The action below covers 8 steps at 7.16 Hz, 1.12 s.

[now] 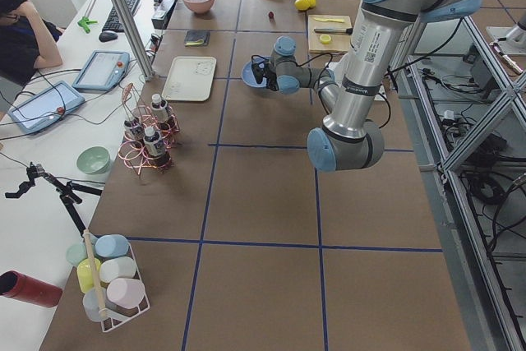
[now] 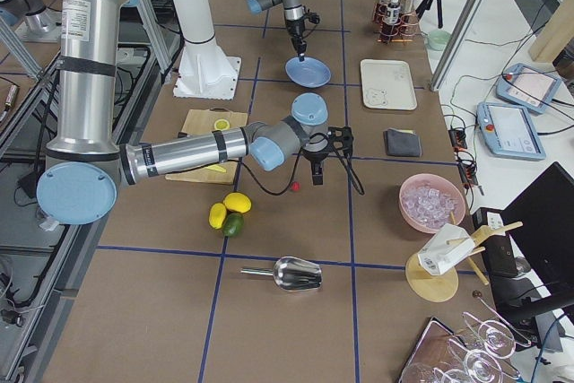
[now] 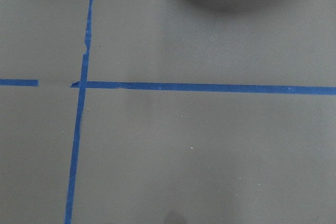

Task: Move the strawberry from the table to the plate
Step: 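Slide the light blue plate toward the table center with the left gripper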

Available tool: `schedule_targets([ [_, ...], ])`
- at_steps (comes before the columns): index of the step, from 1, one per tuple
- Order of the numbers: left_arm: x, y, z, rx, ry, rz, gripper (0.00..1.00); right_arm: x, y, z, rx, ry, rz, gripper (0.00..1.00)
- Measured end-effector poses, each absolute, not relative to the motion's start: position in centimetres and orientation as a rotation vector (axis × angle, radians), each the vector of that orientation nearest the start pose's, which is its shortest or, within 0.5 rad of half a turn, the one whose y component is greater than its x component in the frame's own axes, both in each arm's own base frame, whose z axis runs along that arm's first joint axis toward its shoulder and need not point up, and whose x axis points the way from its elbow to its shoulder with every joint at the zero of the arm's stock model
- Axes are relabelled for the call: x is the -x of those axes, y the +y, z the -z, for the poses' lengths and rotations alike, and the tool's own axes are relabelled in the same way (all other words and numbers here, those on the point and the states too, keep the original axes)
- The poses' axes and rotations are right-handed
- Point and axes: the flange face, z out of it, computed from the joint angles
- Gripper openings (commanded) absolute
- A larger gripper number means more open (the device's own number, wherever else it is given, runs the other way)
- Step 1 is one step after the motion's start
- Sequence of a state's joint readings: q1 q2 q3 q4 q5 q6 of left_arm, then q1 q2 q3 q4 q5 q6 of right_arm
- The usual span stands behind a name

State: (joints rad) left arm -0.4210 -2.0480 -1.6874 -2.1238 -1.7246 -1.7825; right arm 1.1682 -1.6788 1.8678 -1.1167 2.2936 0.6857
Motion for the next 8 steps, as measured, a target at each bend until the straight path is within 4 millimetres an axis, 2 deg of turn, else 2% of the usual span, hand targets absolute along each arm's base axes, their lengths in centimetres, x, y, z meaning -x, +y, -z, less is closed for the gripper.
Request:
schedule_targets([
  [1, -55.1, -36.8, -27.0, 0.016, 1.163, 0.462, 1.00, 12.1, -45.3, -51.2, -0.164, -0.911, -0.029, 1.00],
  [3, -54.5, -36.6, -26.5, -0.008, 1.172, 0.420, 1.00, 12.7, -45.1, -51.4, -0.158, -0.897, -0.038, 1.00],
  [4, -53.5, -37.0, -26.2, -0.024, 1.173, 0.405, 1.00, 13.6, -44.6, -51.8, -0.154, -0.883, -0.049, 1.00],
  [5, -51.5, -38.3, -25.6, -0.028, 1.157, 0.393, 1.00, 14.6, -43.7, -52.5, -0.158, -0.870, -0.051, 1.00],
  [8, -43.4, -43.1, -23.4, -0.090, 1.118, 0.361, 1.00, 18.7, -41.2, -54.0, -0.152, -0.819, -0.017, 1.00],
])
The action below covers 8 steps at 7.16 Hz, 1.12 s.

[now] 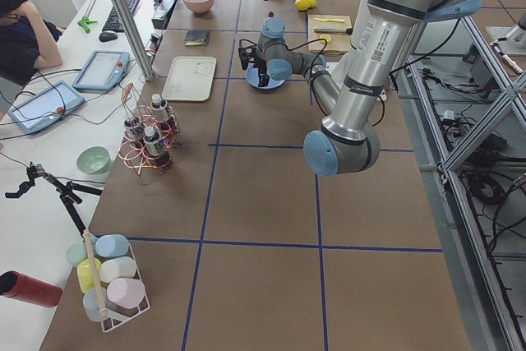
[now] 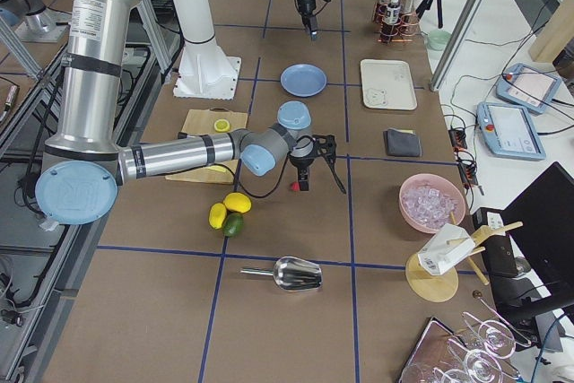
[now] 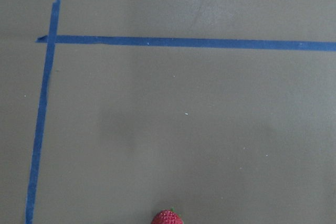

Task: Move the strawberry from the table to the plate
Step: 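Release the plate and withdraw the left arm while the right gripper descends onto the strawberry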

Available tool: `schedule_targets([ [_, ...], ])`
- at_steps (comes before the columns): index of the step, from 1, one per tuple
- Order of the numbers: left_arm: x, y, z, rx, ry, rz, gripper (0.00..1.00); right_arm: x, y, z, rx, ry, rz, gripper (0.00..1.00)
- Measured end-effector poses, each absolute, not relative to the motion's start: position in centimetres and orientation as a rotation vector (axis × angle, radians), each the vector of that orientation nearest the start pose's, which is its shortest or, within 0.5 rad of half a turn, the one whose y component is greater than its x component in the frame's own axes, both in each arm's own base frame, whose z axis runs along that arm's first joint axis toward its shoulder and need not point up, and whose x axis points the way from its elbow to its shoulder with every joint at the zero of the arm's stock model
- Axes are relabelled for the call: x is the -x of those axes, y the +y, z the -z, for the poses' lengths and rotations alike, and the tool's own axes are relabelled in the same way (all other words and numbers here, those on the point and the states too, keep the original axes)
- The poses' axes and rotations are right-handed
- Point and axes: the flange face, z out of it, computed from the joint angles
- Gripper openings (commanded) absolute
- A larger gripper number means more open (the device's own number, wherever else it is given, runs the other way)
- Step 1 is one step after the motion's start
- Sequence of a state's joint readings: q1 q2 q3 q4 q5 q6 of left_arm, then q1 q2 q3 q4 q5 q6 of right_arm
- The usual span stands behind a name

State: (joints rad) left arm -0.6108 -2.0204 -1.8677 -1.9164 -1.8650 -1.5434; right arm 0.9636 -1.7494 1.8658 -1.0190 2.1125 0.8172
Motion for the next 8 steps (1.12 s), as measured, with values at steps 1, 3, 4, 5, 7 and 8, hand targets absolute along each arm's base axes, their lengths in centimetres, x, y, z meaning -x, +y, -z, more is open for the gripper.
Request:
schedule_targets([
  [1, -41.7, -44.1, -23.5, -0.128, 1.103, 0.338, 1.00, 20.4, -40.7, -54.2, -0.150, -0.800, -0.012, 1.00],
  [3, -39.5, -44.5, -24.2, -0.170, 1.060, 0.302, 1.00, 23.5, -39.7, -55.1, -0.144, -0.761, 0.008, 0.99],
  [4, -38.2, -44.7, -24.9, -0.187, 1.044, 0.292, 1.00, 24.5, -39.5, -55.5, -0.136, -0.751, 0.016, 0.97],
  [5, -37.1, -44.8, -25.7, -0.203, 1.029, 0.282, 1.00, 25.3, -39.6, -55.9, -0.130, -0.746, 0.023, 0.92],
  [7, -36.3, -44.8, -26.6, -0.211, 1.013, 0.272, 1.00, 25.9, -39.7, -56.9, -0.115, -0.733, 0.027, 0.81],
  [8, -36.2, -44.7, -27.1, -0.209, 1.005, 0.271, 1.00, 26.0, -39.8, -57.3, -0.110, -0.729, 0.027, 0.79],
])
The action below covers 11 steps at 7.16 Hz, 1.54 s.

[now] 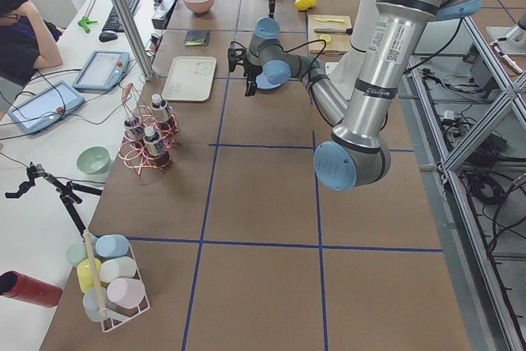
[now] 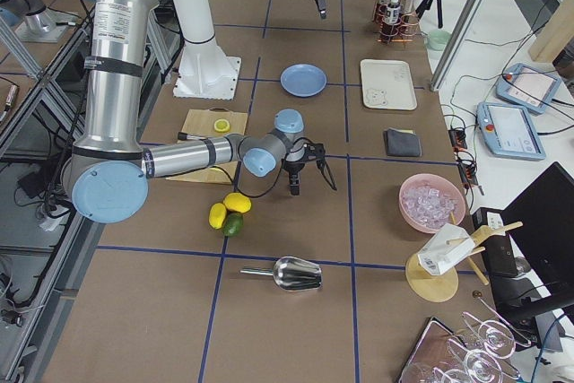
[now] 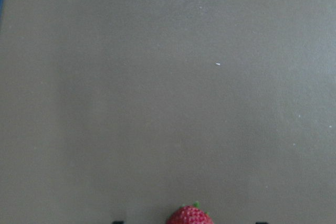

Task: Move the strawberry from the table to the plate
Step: 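Release the plate and withdraw the left arm while the right gripper descends onto the strawberry, then carry the grasped red strawberry over the plate with the right gripper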

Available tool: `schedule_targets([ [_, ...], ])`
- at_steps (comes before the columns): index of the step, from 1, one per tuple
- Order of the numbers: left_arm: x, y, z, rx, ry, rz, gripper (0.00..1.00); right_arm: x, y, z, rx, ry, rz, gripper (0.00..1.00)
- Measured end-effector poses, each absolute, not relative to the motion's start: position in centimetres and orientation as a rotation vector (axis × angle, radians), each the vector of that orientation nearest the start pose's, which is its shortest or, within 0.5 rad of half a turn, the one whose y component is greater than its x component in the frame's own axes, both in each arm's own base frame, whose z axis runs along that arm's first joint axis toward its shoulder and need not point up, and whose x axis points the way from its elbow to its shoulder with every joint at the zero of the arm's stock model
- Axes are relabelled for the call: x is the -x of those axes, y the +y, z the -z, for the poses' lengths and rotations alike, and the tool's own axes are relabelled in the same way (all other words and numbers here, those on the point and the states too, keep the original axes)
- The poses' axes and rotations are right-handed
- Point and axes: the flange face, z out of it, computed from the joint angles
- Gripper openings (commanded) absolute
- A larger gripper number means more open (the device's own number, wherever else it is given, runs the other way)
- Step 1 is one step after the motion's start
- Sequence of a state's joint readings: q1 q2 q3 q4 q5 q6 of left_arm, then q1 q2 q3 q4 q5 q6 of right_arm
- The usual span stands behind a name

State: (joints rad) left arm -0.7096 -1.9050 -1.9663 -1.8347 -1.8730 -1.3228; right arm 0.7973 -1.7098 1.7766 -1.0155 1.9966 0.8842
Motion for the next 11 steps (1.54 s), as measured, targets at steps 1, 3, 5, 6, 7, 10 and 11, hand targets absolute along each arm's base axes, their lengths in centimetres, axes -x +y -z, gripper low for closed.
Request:
schedule_targets([
  [1, -36.1, -44.7, -27.4, -0.207, 1.000, 0.270, 1.00, 26.1, -39.9, -57.5, -0.108, -0.728, 0.027, 0.67],
  [3, -36.1, -44.7, -27.7, -0.205, 0.995, 0.271, 1.00, 26.2, -39.9, -57.6, -0.104, -0.728, 0.028, 0.00],
  [5, -36.1, -44.8, -27.8, -0.204, 0.994, 0.271, 1.00, 26.1, -40.0, -57.5, -0.109, -0.728, 0.035, 0.00],
  [6, -36.1, -44.8, -27.7, -0.206, 0.994, 0.268, 1.00, 26.0, -40.0, -57.2, -0.114, -0.732, 0.037, 0.00],
  [7, -35.9, -44.9, -27.7, -0.211, 0.993, 0.264, 1.00, 25.9, -39.9, -56.3, -0.123, -0.743, 0.041, 0.00],
  [10, -31.6, -47.7, -28.6, -0.262, 0.945, 0.229, 1.00, 24.9, -40.6, -47.2, -0.144, -0.805, 0.037, 0.00],
  [11, -29.0, -48.9, -30.1, -0.296, 0.902, 0.192, 1.00, 26.3, -42.2, -42.1, -0.149, -0.823, 0.036, 0.00],
])
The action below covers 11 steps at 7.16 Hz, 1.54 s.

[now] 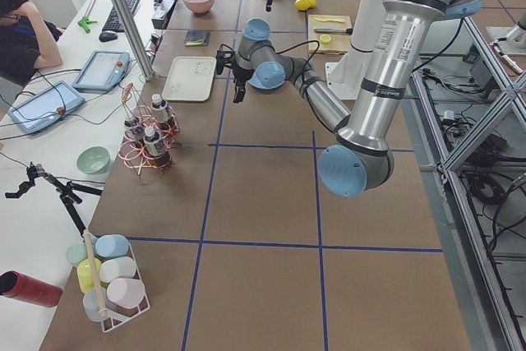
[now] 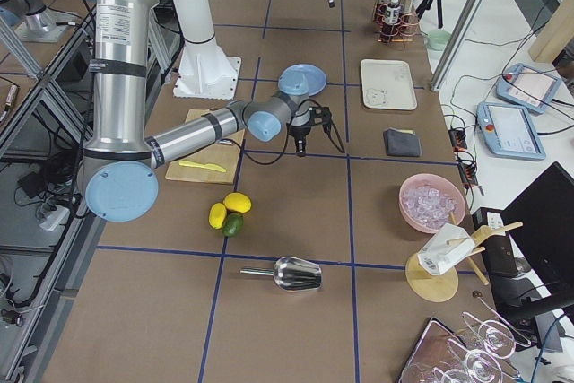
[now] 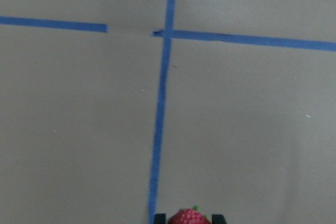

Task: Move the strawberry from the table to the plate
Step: 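Carry the grasped red strawberry over the plate with the right gripper, then lower the strawberry onto the plate and open the right gripper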

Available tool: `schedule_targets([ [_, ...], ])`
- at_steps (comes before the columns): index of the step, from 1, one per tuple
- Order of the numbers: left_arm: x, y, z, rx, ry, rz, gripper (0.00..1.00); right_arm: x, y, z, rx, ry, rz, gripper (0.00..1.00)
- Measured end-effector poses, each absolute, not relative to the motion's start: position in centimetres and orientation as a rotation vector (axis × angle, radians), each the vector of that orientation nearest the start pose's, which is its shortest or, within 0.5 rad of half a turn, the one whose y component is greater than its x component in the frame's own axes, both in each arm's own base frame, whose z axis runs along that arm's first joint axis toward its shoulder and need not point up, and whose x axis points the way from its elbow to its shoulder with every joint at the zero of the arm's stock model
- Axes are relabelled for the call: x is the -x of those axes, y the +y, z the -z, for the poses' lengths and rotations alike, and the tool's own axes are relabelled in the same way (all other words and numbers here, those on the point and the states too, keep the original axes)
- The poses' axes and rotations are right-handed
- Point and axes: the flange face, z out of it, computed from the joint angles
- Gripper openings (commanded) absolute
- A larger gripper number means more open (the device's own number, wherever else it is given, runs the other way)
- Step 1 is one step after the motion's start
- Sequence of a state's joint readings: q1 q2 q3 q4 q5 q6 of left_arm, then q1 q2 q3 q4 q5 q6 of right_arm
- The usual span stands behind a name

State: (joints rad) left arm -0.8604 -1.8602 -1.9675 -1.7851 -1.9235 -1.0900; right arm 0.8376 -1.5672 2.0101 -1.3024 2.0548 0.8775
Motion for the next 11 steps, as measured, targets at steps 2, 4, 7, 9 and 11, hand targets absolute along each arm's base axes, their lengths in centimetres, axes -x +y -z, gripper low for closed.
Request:
schedule_targets([
  [2, -23.8, -50.2, -34.7, -0.351, 0.802, 0.091, 1.00, 32.9, -45.3, -30.4, -0.107, -0.838, 0.023, 0.00],
  [4, -17.1, -51.4, -39.3, -0.390, 0.715, -0.012, 1.00, 42.4, -44.9, -21.1, -0.040, -0.857, -0.024, 0.00],
  [7, -12.2, -52.9, -42.8, -0.410, 0.649, -0.061, 1.00, 56.4, -42.2, -18.4, -0.085, -0.832, -0.005, 0.00],
  [9, -11.9, -53.1, -43.2, -0.409, 0.644, -0.062, 1.00, 60.7, -41.5, -19.6, -0.111, -0.847, -0.011, 0.00],
  [11, -11.9, -53.1, -43.3, -0.408, 0.642, -0.062, 1.00, 61.6, -41.3, -19.6, -0.124, -0.847, -0.013, 0.00],
])
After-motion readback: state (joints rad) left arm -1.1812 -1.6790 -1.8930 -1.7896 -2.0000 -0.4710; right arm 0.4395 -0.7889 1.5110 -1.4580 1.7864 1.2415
